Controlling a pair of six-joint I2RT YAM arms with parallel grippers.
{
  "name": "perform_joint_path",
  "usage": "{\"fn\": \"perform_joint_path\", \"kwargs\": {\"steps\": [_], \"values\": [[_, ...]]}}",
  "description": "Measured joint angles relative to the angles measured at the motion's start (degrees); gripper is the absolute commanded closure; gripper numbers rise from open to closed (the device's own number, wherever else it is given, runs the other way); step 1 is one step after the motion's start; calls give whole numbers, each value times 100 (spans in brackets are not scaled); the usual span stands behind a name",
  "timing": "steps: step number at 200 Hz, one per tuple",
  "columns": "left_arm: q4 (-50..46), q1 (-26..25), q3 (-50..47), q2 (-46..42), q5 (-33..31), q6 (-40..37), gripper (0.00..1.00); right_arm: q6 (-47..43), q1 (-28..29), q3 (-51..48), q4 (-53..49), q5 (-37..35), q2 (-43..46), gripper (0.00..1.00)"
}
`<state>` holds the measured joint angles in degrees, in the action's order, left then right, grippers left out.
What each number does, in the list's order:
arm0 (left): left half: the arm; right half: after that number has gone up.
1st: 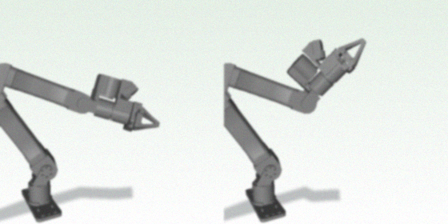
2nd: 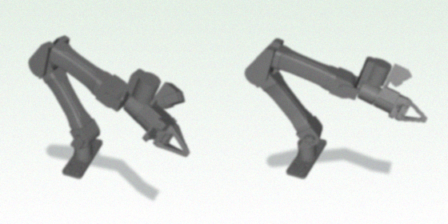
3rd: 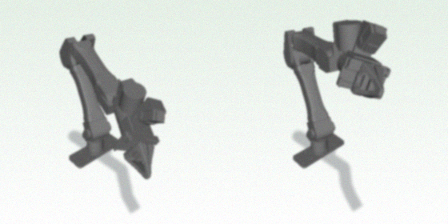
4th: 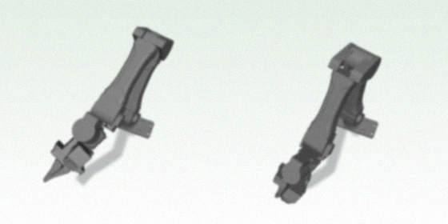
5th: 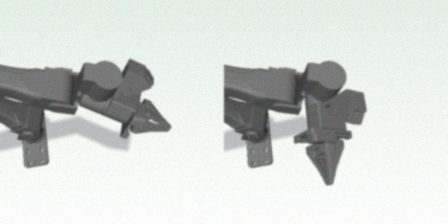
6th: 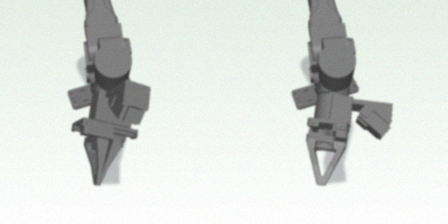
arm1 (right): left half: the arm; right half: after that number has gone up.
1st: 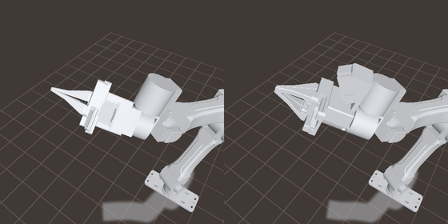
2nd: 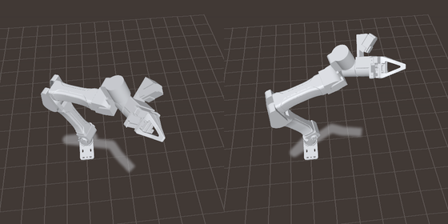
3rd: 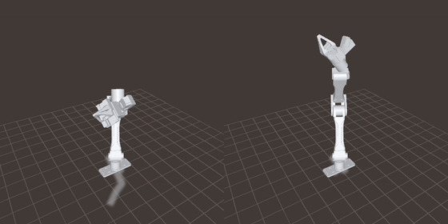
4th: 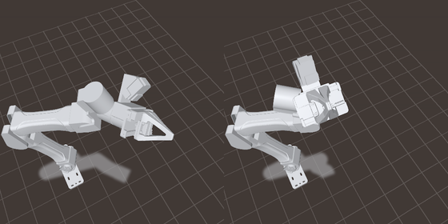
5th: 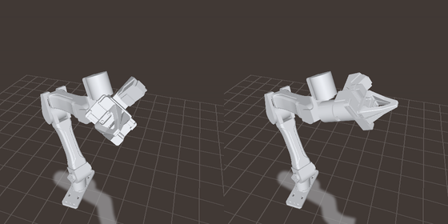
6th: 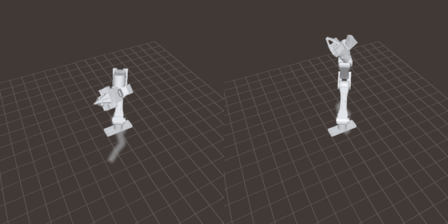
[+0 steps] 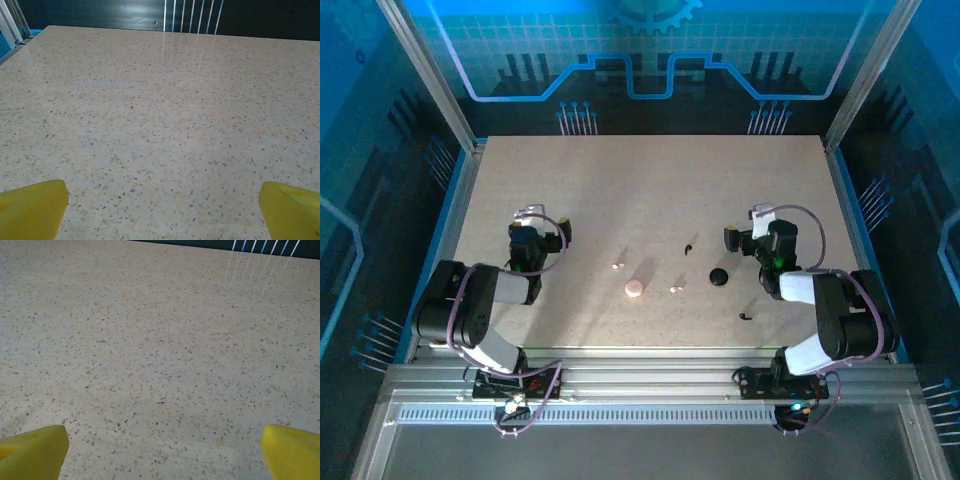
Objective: Insert the wireless bluetooth earbuds into the charging case
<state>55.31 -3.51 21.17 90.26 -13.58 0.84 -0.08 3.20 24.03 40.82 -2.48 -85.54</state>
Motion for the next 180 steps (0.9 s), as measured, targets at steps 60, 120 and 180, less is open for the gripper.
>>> {"fn": "perform_joint_path", "kwargs": {"steps": [60,120,180], "values": [[0,2,0,0,0,0,1,0,0,0,0,0,0,0],[-66,52,0,0,63,2,1,0,0,0,0,0,0,0],[-105,59,0,0,105,2,1,0,0,0,0,0,0,0]]}}
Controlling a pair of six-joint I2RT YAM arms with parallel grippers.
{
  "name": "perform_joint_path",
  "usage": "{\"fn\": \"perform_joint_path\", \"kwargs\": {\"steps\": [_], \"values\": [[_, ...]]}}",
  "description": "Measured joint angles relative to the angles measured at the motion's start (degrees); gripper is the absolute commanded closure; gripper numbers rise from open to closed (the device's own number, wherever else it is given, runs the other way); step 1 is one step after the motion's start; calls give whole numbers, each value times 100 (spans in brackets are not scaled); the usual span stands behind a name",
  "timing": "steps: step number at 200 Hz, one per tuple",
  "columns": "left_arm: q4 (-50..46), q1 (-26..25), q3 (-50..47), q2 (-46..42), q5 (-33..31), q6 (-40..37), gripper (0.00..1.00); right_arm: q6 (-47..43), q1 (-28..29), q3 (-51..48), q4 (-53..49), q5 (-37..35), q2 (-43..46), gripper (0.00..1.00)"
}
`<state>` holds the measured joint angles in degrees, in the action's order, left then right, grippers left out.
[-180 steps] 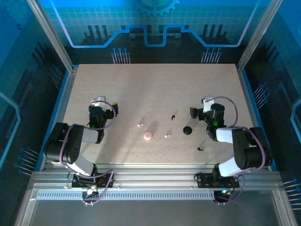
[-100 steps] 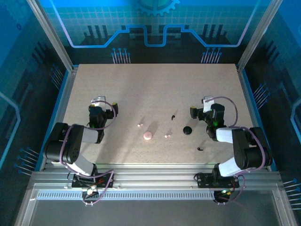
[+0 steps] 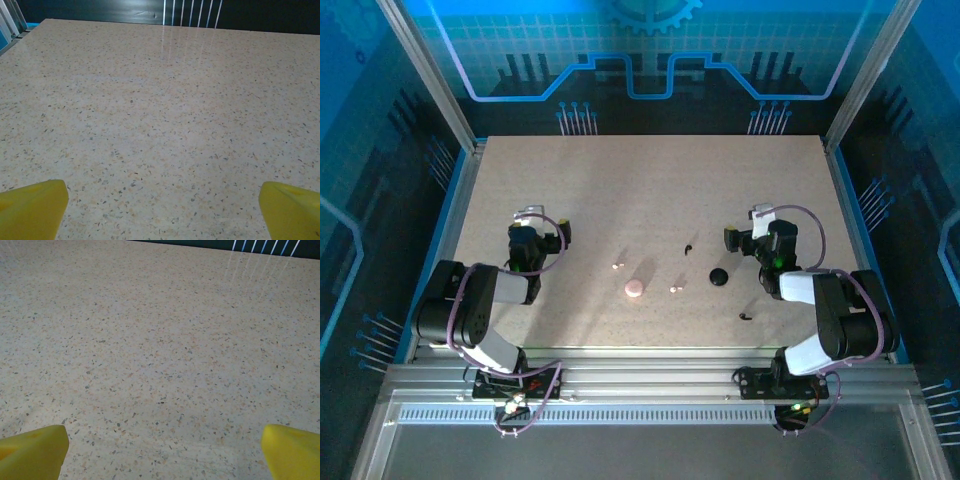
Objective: Insert the wireless bluetooth earbuds into the charging case
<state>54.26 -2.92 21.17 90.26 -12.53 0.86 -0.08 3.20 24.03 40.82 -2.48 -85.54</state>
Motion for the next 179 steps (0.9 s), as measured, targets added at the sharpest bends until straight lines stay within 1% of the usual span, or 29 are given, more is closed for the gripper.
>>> {"fn": "perform_joint_path", "kwargs": {"steps": [54,65,80,93,105,121,145,167,179], "values": [[-2,0,0,0,0,0,1,-22,0,52,-85,59,2,0],[-2,0,0,-2,0,0,1,-22,0,140,-208,61,7,0],[-70,0,0,-81,0,0,1,-17,0,363,-654,57,116,0],[-286,-4,2,-306,2,-46,1,17,2,688,-1318,37,334,0],[-723,-74,81,-651,-9,-149,1,52,9,1084,-2063,13,564,0],[-1397,-343,398,-1108,-57,-302,1,76,81,1725,-3174,-81,879,0],[-2516,-861,1257,-1543,-111,-385,4,361,380,2507,-4771,-361,1353,0],[-3716,-1167,2214,-1574,-111,-201,7,778,623,2942,-6166,-417,1720,0],[-4387,-1331,2695,-1534,-122,-81,7,999,715,3060,-6872,-442,1838,0]]}}
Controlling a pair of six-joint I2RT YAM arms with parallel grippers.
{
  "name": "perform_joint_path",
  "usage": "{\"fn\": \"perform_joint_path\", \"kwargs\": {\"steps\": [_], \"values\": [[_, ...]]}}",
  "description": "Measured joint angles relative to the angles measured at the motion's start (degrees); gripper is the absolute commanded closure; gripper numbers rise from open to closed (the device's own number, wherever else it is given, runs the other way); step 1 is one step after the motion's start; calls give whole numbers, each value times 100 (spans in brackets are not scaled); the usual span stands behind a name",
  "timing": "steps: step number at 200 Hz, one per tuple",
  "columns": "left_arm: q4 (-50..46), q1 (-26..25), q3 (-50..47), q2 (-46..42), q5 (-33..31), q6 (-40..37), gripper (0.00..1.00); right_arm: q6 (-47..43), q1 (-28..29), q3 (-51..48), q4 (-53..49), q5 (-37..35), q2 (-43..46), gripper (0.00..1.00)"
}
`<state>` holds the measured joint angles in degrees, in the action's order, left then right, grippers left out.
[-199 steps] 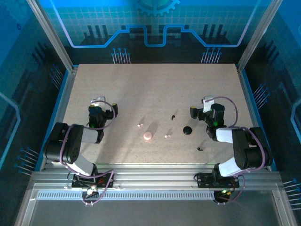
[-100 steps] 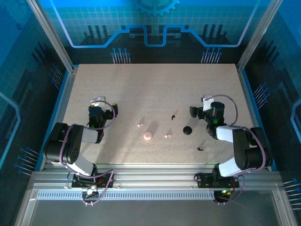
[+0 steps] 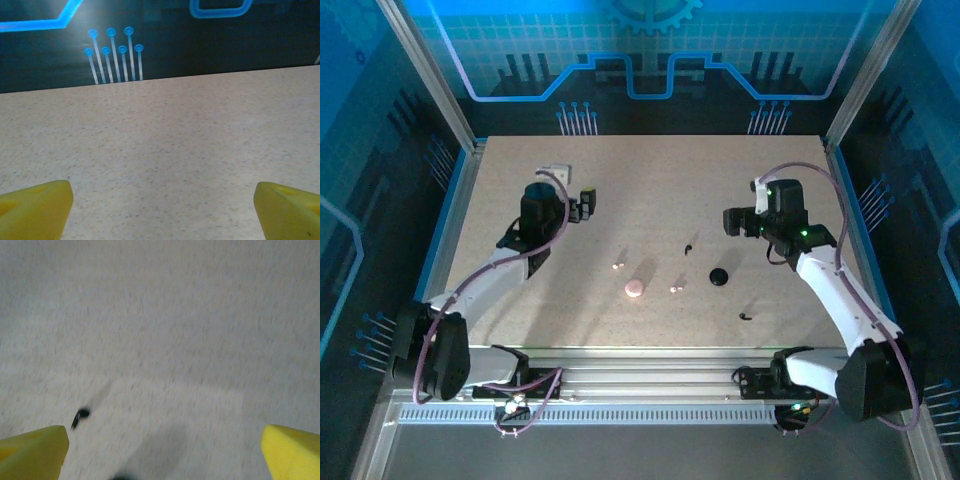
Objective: Insert the wireless bluetooth earbuds into the charging case
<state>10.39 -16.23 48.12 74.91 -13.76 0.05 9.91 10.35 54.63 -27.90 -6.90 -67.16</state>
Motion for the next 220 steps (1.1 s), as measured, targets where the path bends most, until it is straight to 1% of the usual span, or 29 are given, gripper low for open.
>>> {"fn": "perform_joint_path", "kwargs": {"steps": [10,16,27,43,53,81,105,113,128,136,178,220], "values": [[-538,-149,350,74,-9,149,7,203,48,52,-601,-11,20,1],[-852,-232,533,136,4,240,7,319,61,61,-931,-4,13,3],[-1443,-348,855,286,37,466,11,535,63,61,-1469,37,-22,7],[-2341,-415,1307,586,125,977,14,837,70,79,-2098,243,-118,13],[-2732,-415,1460,721,184,1200,15,1067,96,109,-2358,372,-208,17],[-3462,-415,1510,841,323,1672,15,1604,306,216,-2739,595,-564,18],[-3722,-415,1510,874,365,1851,15,2090,575,310,-2844,619,-940,19],[-3786,-415,1513,925,378,1904,16,2247,649,363,-2855,636,-1093,23],[-3873,-415,1517,1082,420,1954,18,2542,737,511,-2848,675,-1432,24],[-3897,-415,1517,1182,446,1958,18,2684,756,595,-2820,713,-1644,26],[-3976,-413,1517,1469,614,1954,18,3364,765,905,-2684,756,-2479,26],[-3967,-363,1550,1526,772,1934,19,3729,776,1228,-2667,754,-3069,26]]}}
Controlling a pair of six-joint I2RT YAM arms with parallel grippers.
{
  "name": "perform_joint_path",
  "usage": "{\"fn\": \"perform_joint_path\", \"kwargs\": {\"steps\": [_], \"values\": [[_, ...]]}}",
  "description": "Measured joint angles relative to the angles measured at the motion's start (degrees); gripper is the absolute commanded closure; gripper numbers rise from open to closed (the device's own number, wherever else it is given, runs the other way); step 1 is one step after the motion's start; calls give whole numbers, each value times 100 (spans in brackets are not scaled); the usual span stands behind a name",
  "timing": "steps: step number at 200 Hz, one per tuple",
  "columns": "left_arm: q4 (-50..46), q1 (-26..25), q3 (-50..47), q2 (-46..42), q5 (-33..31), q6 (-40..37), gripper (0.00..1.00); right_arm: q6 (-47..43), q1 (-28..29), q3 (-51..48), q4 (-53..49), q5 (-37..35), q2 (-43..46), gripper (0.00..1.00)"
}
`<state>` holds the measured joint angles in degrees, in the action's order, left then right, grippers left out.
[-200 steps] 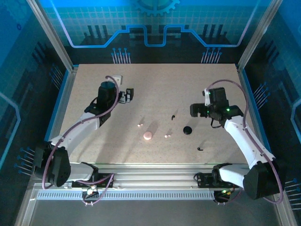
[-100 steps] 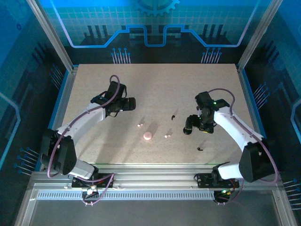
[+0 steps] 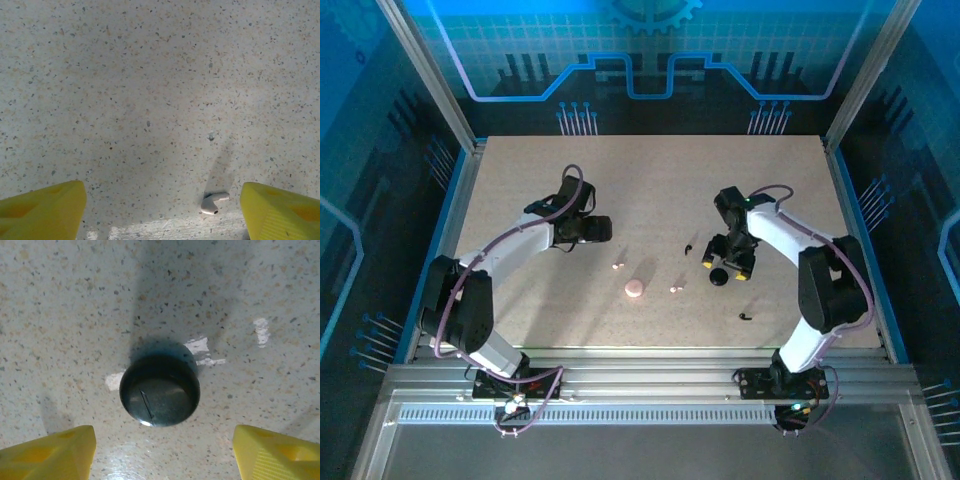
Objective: Insert the wireless bluetooth earbuds into the charging case
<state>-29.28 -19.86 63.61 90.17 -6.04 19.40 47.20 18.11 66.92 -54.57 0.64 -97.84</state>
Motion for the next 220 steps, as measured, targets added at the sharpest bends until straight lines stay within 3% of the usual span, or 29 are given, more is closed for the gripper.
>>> {"fn": "perform_joint_path", "kwargs": {"steps": [140,220], "values": [[175,376,-4,170,446,-26,19,363,74,61,280,-20,-793,32],[221,546,-4,245,627,-28,19,358,68,61,367,-15,-911,47]]}}
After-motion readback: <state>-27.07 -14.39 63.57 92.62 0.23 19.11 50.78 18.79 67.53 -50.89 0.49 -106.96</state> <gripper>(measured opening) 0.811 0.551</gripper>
